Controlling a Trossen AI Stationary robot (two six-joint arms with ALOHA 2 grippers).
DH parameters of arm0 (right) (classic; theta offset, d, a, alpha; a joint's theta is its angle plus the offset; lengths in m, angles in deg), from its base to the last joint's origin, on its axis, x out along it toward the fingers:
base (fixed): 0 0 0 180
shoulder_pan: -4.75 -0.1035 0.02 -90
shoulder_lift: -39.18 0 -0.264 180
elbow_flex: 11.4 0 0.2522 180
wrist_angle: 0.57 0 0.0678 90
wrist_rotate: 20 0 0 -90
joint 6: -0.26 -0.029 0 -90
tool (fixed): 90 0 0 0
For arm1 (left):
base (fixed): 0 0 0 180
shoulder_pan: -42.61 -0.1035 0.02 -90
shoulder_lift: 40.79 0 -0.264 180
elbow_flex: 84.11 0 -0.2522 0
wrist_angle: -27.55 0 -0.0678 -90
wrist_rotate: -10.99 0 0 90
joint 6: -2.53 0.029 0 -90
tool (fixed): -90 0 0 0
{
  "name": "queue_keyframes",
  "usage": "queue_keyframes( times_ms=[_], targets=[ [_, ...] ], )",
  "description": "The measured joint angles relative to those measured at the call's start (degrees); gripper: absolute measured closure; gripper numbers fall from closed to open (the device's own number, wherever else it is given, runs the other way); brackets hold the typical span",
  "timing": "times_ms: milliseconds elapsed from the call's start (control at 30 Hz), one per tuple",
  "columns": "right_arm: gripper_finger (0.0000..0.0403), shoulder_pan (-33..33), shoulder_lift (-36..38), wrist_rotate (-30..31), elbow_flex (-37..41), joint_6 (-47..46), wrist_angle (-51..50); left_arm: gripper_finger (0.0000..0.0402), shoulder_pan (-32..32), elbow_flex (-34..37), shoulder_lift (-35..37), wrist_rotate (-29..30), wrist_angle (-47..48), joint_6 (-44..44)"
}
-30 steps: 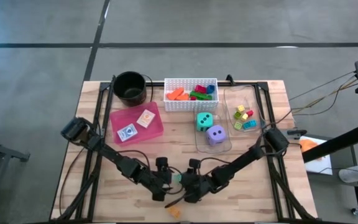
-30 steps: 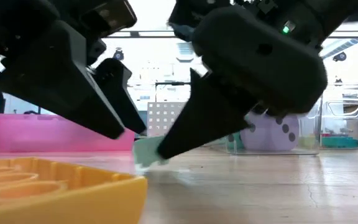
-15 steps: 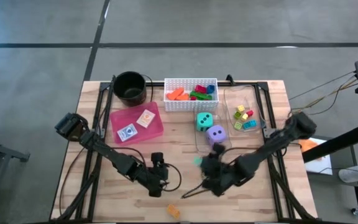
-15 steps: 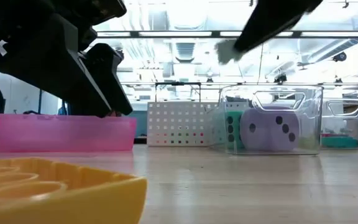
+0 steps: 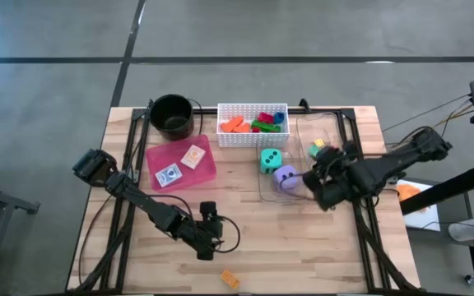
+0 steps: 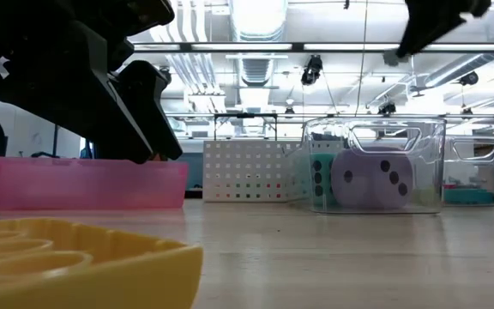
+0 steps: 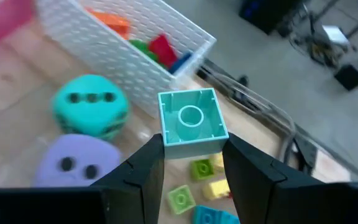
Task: Pick & Place Toys
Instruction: Put the small light blue game piece into the right transparent bin
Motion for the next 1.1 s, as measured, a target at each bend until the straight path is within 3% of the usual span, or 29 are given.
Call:
queue_keyframes(
  times_ms=[267, 600, 833, 1100],
  targets=[
    [0.0258, 10.69, 10.94, -2.94, 14.81, 1.69, 5.63, 0.0057, -0.03, 0.01, 0.0, -0.02, -0.03, 0.74],
    [0.0258, 18.17, 18.23, -4.02, 31.74, 17.04, 27.18, 0.0057, -0.27, 0.02, -0.02, -0.04, -0.16, 1.32],
    [0.0253, 23.98, 19.15, -11.22, 37.88, 17.59, 30.03, 0.0057, -0.36, 0.01, -0.02, -0.15, -0.15, 1.53],
    [0.0189, 28.12, 19.31, -14.44, 40.9, 20.87, 35.37, 0.0057, -0.51, 0.0, -0.02, -0.23, -0.18, 1.66]
  ],
)
